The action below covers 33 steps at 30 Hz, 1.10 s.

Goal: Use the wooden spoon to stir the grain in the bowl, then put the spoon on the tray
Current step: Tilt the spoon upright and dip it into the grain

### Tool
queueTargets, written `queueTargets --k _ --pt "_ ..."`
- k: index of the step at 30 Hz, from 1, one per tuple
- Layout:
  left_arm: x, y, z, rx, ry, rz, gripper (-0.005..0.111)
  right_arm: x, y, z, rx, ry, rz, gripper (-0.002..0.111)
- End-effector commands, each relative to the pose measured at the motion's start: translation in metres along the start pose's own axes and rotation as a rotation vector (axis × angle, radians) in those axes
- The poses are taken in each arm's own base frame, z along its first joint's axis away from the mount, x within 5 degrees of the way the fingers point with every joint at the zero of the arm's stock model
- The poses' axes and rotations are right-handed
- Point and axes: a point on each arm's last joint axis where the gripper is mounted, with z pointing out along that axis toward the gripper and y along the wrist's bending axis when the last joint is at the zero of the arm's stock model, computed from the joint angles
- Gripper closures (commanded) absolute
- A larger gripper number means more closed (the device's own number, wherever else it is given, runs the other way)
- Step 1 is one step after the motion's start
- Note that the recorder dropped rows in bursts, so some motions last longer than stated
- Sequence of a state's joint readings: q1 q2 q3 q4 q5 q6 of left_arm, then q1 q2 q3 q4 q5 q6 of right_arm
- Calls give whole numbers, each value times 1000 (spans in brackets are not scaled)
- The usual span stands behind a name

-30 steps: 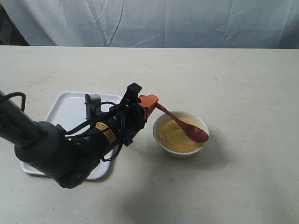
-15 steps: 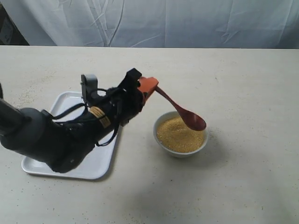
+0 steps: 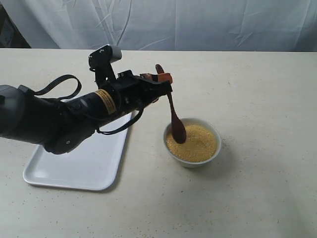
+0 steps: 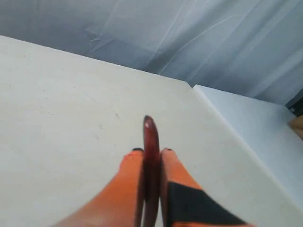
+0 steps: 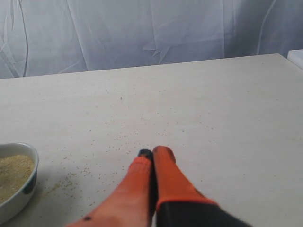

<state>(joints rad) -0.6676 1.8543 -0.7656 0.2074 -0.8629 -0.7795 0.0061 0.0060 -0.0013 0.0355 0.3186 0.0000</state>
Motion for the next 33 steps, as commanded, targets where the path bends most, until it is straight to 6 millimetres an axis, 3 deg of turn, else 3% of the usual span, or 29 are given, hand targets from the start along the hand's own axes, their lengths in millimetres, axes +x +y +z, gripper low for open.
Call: queueTargets --k 1,10,15,22,28,33 --pt "2 2 1 -15 23 85 107 -1 0 0 7 -13 -3 108" --pt "20 9 6 -5 85 -8 107 -1 0 0 7 -13 -3 108" --pt "5 -6 3 88 1 -53 107 -1 0 0 7 -13 -3 108" --pt "-10 -10 -2 57 -51 -37 107 -1 0 0 7 -13 -3 108" --pt "12 10 3 -63 74 37 107 -1 0 0 7 -13 -3 108" --pt "24 10 6 1 131 1 107 -1 0 0 7 -13 -3 108"
